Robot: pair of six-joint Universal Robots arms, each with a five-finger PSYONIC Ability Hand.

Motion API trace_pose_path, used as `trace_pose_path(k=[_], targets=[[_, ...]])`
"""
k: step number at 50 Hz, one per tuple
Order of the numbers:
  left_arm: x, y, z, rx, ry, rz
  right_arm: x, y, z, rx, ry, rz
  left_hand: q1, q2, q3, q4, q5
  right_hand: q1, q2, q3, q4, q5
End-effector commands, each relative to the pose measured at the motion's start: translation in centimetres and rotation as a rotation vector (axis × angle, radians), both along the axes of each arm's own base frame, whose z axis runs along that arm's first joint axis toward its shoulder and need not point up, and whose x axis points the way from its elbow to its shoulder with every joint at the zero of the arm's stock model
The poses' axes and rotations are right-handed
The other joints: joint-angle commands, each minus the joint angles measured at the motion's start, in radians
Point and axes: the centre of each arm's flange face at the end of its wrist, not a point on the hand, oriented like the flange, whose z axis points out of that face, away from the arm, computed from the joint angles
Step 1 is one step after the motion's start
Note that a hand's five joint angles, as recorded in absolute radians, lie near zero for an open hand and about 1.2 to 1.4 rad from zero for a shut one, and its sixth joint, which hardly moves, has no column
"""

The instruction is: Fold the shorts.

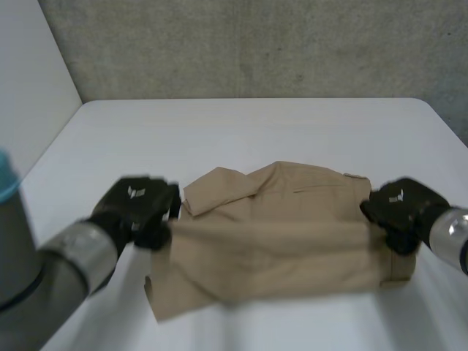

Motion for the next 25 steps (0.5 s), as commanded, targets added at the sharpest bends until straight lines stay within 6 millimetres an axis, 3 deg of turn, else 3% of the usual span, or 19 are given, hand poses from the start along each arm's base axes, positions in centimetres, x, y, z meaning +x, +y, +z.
trace_pose_path(k=[1, 2, 3, 4, 6, 7, 8, 11, 15, 17, 22, 25], targets=[[-2.7, -7.8, 6.3, -0.315, 0.084, 0.078, 3.2, -4.7, 5.4, -0.309, -0.139, -0.013, 0.287, 0.199, 0.209, 0.193, 0.232, 0.436, 0.224, 0.216, 0.204, 0.24], [-2.8, -8.4, 7.9, -0.37, 0.1, 0.1, 3.7, -5.2, 6.8, -0.371, -0.162, -0.019, 0.287, 0.199, 0.209, 0.193, 0.232, 0.436, 0.224, 0.216, 0.204, 0.24], [-2.8, -8.9, 9.8, -0.426, 0.12, 0.118, 4.5, -6.1, 9.7, -0.5, -0.22, -0.032, 0.287, 0.199, 0.209, 0.193, 0.232, 0.436, 0.224, 0.216, 0.204, 0.24], [-2.8, -9.4, 13.5, -0.54, 0.169, 0.153, 4.8, -6.4, 11.3, -0.567, -0.255, -0.037, 0.287, 0.199, 0.209, 0.193, 0.232, 0.436, 0.224, 0.216, 0.204, 0.24], [-2.6, -9.7, 17.3, -0.651, 0.234, 0.185, 5.4, -6.8, 14.5, -0.696, -0.333, -0.044, 0.287, 0.199, 0.209, 0.193, 0.232, 0.436, 0.224, 0.216, 0.204, 0.24], [-2.4, -9.7, 19.0, -0.705, 0.269, 0.196, 5.8, -7.1, 17.4, -0.817, -0.409, -0.041, 0.287, 0.199, 0.209, 0.193, 0.232, 0.436, 0.224, 0.216, 0.204, 0.24], [-2.1, -9.3, 22.4, -0.808, 0.336, 0.21, 5.8, -7.1, 18.7, -0.872, -0.441, -0.042, 0.287, 0.199, 0.209, 0.193, 0.232, 0.436, 0.224, 0.216, 0.204, 0.24], [-1.6, -7.4, 26.3, -0.92, 0.414, 0.211, 5.4, -6.6, 22.7, -1.028, -0.518, -0.041, 0.287, 0.199, 0.209, 0.193, 0.232, 0.436, 0.224, 0.216, 0.204, 0.24], [-0.5, -5.5, 28.0, -0.959, 0.442, 0.212, 5.4, -6.3, 23.2, -1.028, -0.528, -0.039, 0.287, 0.199, 0.209, 0.193, 0.232, 0.436, 0.224, 0.216, 0.204, 0.24], [-0.3, -5.2, 27.2, -0.937, 0.427, 0.212, 5.5, -6.3, 22.6, -1.004, -0.524, -0.036, 0.287, 0.199, 0.209, 0.193, 0.232, 0.436, 0.224, 0.216, 0.204, 0.24], [-0.3, -4.7, 23.1, -0.836, 0.377, 0.197, 6.8, -5.4, 18.9, -0.887, -0.497, -0.004, 0.287, 0.199, 0.209, 0.193, 0.232, 0.436, 0.224, 0.216, 0.204, 0.24], [-0.1, -4.3, 18.8, -0.727, 0.317, 0.19, 7.0, -5.3, 16.5, -0.819, -0.469, 0.002, 0.287, 0.199, 0.209, 0.193, 0.232, 0.436, 0.224, 0.216, 0.204, 0.24]])
